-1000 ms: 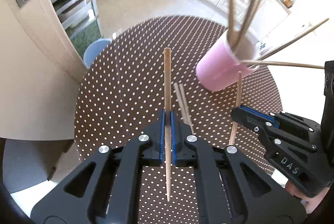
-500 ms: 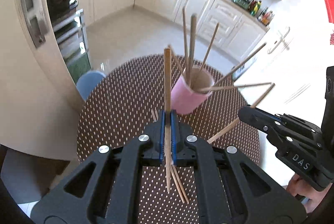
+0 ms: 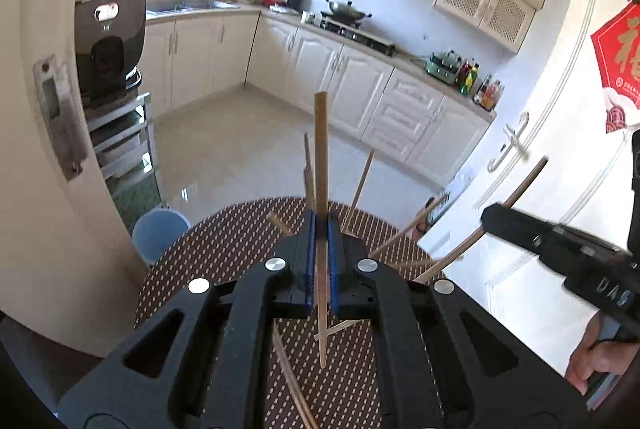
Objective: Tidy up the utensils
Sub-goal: 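Lift both held chopsticks upright and bring them over the pink cup, then lower the chopsticks into the cup and open both tools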
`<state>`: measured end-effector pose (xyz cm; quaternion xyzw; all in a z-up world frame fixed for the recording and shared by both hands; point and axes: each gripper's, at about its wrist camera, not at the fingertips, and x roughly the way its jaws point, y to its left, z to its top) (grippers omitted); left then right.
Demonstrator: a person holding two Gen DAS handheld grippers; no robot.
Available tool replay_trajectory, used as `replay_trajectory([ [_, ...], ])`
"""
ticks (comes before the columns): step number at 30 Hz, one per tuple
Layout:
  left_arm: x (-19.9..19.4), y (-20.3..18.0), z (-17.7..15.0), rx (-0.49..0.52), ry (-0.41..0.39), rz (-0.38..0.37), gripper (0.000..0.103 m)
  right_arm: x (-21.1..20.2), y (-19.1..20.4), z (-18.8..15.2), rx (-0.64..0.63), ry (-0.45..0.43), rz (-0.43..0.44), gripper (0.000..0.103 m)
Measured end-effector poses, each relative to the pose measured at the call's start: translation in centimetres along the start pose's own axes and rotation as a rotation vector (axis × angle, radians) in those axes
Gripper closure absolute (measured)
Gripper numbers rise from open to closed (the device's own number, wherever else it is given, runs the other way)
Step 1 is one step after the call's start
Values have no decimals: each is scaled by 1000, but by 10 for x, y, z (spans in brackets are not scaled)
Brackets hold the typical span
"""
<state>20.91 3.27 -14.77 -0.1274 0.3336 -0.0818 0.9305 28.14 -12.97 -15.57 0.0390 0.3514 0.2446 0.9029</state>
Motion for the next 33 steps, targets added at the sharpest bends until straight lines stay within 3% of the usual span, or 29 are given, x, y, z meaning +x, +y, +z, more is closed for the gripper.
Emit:
replay_trajectory([
  [9, 30, -9, 28, -31, -64, 33, 97, -5, -23, 41, -51, -74, -14, 98],
  [19, 66, -17, 35, -46, -127, 65, 97, 24, -47, 50, -92, -39, -39, 98],
  [33, 104, -28, 10, -5, -49, 69, 97, 58, -62, 32, -77, 68, -41, 98],
])
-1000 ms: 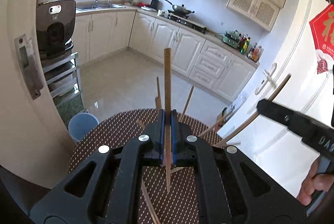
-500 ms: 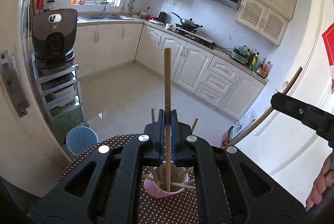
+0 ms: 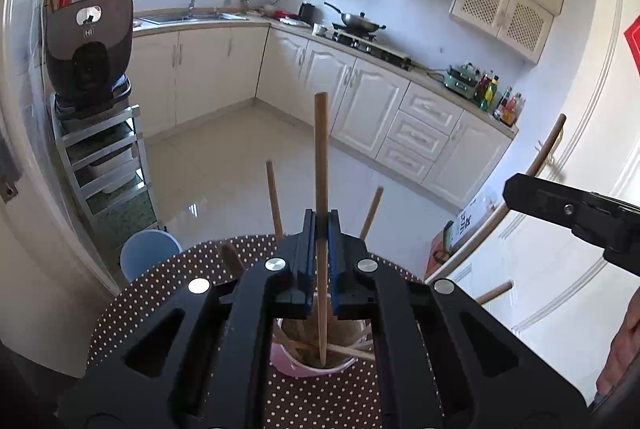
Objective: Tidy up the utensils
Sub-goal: 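Lower the chopsticks into the cup and open both tools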
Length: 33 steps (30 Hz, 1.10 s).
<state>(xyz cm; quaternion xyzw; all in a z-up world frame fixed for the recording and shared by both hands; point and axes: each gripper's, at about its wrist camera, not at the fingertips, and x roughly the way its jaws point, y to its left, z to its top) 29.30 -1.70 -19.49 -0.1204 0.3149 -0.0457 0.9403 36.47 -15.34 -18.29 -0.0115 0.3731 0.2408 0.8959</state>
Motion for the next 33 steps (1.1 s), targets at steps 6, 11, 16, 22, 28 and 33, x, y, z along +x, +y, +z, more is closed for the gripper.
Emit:
replay_trajectory([
  [6, -1, 1, -10, 13, 33, -2, 97, 14, 2, -9, 9, 49, 16, 98],
  [11, -3, 1, -19, 8, 67, -2, 97, 25, 3, -16, 16, 88, 18, 98],
  [16, -4, 0, -26, 18, 114, -2, 96, 34, 5, -25, 33, 123, 20, 98],
  [22, -9, 2, -34, 18, 158, 9, 96, 35, 7, -34, 64, 142, 19, 96],
  [28, -19, 7, -37, -1, 185, 13, 96, 23, 11, -36, 94, 115, 10, 95],
  [33, -35, 8, -39, 5, 171, 19, 80, 8, 15, -38, 114, 80, -1, 94],
])
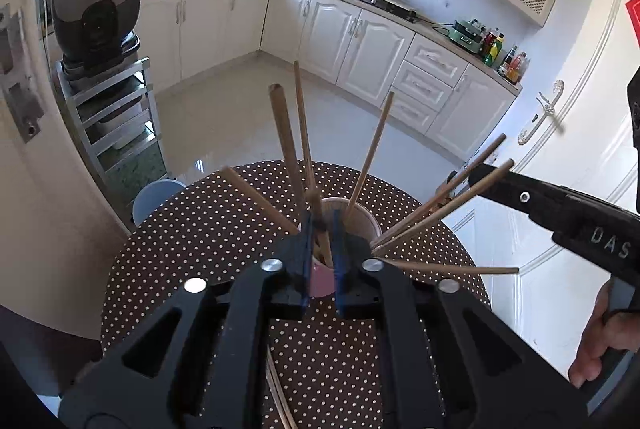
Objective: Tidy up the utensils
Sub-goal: 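Lower the chopsticks into the cup and open both tools, then lower both open tools toward the last two chopsticks on the table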
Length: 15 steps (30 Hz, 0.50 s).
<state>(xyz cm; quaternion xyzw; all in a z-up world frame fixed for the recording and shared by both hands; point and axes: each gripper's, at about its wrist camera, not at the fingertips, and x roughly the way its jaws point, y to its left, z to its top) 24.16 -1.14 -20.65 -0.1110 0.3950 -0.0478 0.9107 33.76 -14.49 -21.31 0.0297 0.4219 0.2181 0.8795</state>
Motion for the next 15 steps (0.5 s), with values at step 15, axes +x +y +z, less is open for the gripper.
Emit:
replay_trajectory([
  [15, -52, -1, -10, 70, -72, -14, 45, -47, 33, -29, 13, -81, -47, 80],
])
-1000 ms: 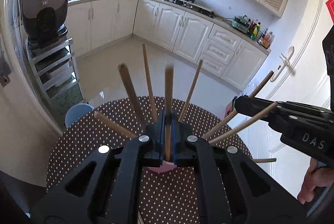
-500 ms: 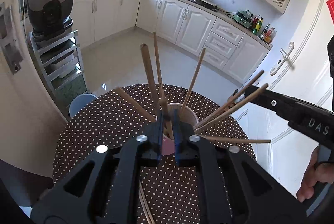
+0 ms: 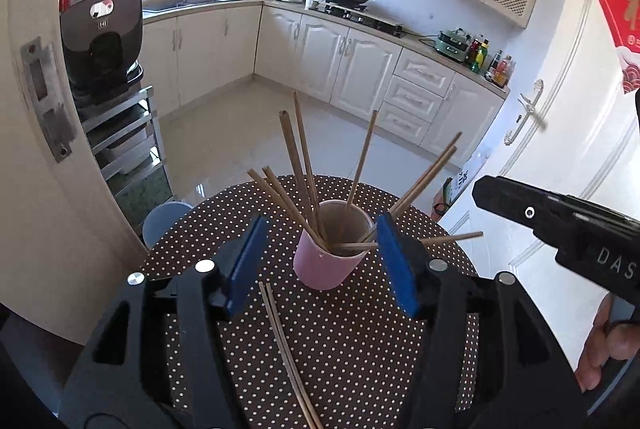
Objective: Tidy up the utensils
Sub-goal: 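Lower both open tools toward the last two chopsticks on the table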
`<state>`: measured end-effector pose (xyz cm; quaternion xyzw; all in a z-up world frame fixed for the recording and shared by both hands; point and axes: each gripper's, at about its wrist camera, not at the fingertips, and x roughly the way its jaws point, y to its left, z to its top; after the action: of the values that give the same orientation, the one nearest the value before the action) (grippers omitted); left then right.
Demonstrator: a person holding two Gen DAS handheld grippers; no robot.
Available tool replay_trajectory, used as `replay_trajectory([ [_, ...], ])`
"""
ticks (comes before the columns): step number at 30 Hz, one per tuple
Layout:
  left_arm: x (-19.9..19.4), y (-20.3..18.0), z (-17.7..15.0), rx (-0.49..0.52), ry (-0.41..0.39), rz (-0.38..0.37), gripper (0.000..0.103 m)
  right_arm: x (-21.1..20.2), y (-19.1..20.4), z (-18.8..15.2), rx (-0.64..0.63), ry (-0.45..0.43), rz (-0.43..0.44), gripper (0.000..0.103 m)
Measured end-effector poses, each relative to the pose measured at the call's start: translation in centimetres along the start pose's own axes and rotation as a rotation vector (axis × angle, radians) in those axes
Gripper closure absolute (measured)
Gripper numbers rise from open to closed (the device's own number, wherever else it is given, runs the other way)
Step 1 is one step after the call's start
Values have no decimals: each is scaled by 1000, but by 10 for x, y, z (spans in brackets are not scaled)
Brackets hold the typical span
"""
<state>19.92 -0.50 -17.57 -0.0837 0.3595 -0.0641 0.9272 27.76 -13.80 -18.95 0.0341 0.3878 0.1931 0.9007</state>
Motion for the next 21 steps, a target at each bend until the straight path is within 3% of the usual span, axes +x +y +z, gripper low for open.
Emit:
replay_trajectory([
  [11, -27, 5, -14, 48, 6, -5, 41, -12, 22, -31, 34, 1, -15, 78],
  [21, -25, 38, -37, 26, 85, 28, 39, 20, 44, -58, 46, 92, 4, 78],
])
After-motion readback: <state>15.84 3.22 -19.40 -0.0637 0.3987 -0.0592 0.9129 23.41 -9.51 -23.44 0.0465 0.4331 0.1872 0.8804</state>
